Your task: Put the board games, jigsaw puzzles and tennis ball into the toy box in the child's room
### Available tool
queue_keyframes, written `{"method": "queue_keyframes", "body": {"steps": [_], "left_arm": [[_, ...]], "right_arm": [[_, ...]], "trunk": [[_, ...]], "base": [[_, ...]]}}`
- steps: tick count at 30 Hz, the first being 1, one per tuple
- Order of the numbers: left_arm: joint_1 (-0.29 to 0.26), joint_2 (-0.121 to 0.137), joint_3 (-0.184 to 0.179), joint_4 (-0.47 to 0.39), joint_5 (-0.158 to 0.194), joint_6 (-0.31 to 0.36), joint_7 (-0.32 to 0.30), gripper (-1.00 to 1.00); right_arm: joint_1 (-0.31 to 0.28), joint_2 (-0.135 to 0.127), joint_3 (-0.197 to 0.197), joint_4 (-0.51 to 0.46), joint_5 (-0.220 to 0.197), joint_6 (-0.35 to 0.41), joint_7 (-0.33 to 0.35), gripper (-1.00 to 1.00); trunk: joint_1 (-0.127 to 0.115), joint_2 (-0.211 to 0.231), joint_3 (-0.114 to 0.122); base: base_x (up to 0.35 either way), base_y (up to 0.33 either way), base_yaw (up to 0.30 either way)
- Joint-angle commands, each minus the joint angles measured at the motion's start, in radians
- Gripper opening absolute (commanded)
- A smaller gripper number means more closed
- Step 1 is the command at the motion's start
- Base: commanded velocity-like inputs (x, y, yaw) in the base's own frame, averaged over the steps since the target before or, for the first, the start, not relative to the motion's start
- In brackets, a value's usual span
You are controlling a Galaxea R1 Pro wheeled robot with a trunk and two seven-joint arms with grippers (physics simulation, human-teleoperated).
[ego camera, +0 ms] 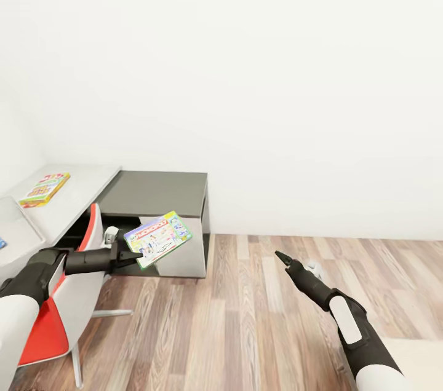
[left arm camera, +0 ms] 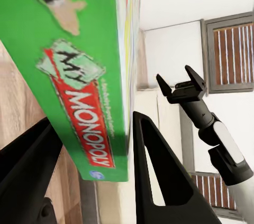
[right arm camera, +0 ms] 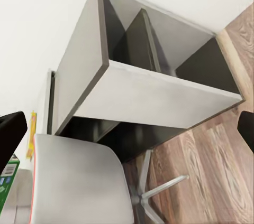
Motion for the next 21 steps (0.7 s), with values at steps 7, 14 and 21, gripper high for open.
{"method": "queue_keyframes", "body": {"steps": [7,14,21], "left_arm": [[-0.001,-0.001,0.005,0.000,-0.009,0.011,-0.008,-1.00],[-0.001,-0.001,0.005,0.000,-0.009,0.012,-0.008,-1.00],[-0.001,-0.001,0.005,0.000,-0.009,0.012,-0.008,-1.00]], "right_arm": [[-0.001,0.000,-0.003,-0.001,-0.006,0.009,0.001,1.00],[-0.001,0.000,-0.003,-0.001,-0.006,0.009,0.003,1.00],[-0.001,0.000,-0.003,-0.001,-0.006,0.009,0.004,1.00]], "trunk": [[0.001,-0.002,-0.002],[0.001,-0.002,-0.002],[0.001,-0.002,-0.002]], "base": [[0.324,-0.007,0.290],[0.324,0.000,0.291],[0.314,0.000,0.146]]}}
